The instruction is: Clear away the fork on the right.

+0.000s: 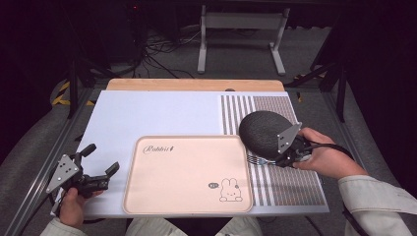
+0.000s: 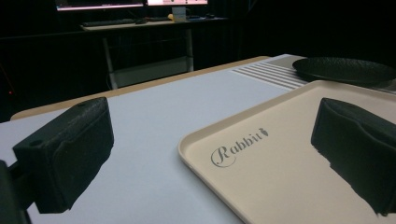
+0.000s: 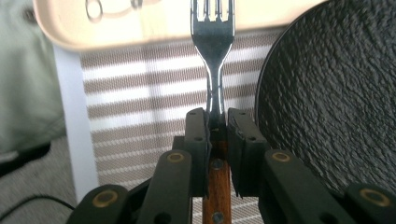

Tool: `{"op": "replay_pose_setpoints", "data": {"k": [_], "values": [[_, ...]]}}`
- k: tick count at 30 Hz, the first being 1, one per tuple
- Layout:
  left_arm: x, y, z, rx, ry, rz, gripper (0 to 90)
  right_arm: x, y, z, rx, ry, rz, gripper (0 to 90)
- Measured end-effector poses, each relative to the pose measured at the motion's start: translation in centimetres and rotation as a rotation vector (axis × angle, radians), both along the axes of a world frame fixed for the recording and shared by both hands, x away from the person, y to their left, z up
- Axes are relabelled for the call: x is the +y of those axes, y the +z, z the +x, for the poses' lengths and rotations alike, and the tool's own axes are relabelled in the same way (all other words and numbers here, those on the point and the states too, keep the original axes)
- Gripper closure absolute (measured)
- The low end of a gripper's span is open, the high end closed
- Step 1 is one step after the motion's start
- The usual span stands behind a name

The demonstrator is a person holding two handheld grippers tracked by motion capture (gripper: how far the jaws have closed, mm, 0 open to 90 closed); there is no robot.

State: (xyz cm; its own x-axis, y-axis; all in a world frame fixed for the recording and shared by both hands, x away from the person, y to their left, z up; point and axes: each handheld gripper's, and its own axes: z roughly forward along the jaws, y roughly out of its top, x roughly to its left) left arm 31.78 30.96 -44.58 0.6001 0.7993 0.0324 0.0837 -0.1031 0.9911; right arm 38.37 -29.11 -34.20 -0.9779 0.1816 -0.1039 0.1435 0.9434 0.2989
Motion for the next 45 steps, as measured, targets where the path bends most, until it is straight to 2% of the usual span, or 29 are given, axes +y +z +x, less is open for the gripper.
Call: {"op": "replay_pose_setpoints", "data": {"k": [1, 4, 6, 11, 14, 18, 21, 25, 29, 31, 32, 34, 39, 41, 43, 45], "values": [[0.0, 0.0, 0.0, 0.0, -0.001, 0.0, 0.0, 0.0, 0.0, 0.0, 0.0, 0.0, 0.0, 79.3], [0.0, 0.0, 0.0, -0.001, -0.001, 0.001, 0.0, 0.6, 0.4, -0.1, 0.023, -0.065, 0.04, 79.3], [0.0, 0.0, 0.0, -0.003, 0.0, -0.002, 0.0, 0.9, 0.6, -0.1, 0.041, -0.088, 0.062, 79.3], [0.0, 0.0, 0.0, -0.004, 0.0, -0.002, 0.0, 2.0, 1.0, -0.2, 0.075, -0.155, 0.085, 79.4], [0.0, 0.0, 0.0, -0.005, 0.0, -0.003, 0.0, 2.9, 1.3, -0.1, 0.094, -0.22, 0.114, 79.4], [0.0, 0.0, 0.0, -0.008, -0.001, -0.004, 0.0, 3.8, 1.6, -0.1, 0.085, -0.276, 0.118, 79.4], [0.0, 0.0, 0.0, -0.005, -0.001, -0.006, 0.0, 4.5, 2.0, -0.1, 0.073, -0.34, 0.148, 79.4], [0.0, 0.1, 0.0, -0.005, -0.002, -0.002, 0.0, 5.4, 2.4, -0.1, 0.062, -0.394, 0.17, 79.4], [0.0, 0.1, 0.0, -0.004, -0.001, -0.004, 0.0, 6.1, 2.6, -0.2, 0.05, -0.419, 0.174, 79.4], [0.0, 0.1, 0.0, -0.006, -0.001, -0.006, 0.0, 6.7, 2.7, -0.3, 0.04, -0.481, 0.191, 79.4], [0.0, 0.1, 0.0, -0.008, -0.001, -0.007, 0.0, 6.8, 2.7, -0.3, 0.034, -0.494, 0.196, 79.4], [0.0, 0.1, 0.0, -0.004, 0.0, -0.005, 0.0, 7.1, 2.5, -0.3, 0.049, -0.53, 0.213, 79.4], [0.0, 0.1, 0.0, -0.004, 0.001, -0.006, 0.0, 7.8, 2.1, -0.2, 0.056, -0.647, 0.24, 79.4], [0.0, 0.1, 0.0, -0.003, 0.003, -0.007, 0.0, 8.1, 2.0, -0.1, 0.062, -0.654, 0.266, 79.4], [0.0, 0.1, 0.0, 0.001, 0.006, -0.006, 0.0, 8.5, 1.9, -0.1, 0.038, -0.679, 0.247, 79.4], [0.0, 0.1, 0.0, 0.001, 0.008, -0.004, 0.0, 8.8, 1.7, 0.0, 0.052, -0.701, 0.257, 79.4]]}}
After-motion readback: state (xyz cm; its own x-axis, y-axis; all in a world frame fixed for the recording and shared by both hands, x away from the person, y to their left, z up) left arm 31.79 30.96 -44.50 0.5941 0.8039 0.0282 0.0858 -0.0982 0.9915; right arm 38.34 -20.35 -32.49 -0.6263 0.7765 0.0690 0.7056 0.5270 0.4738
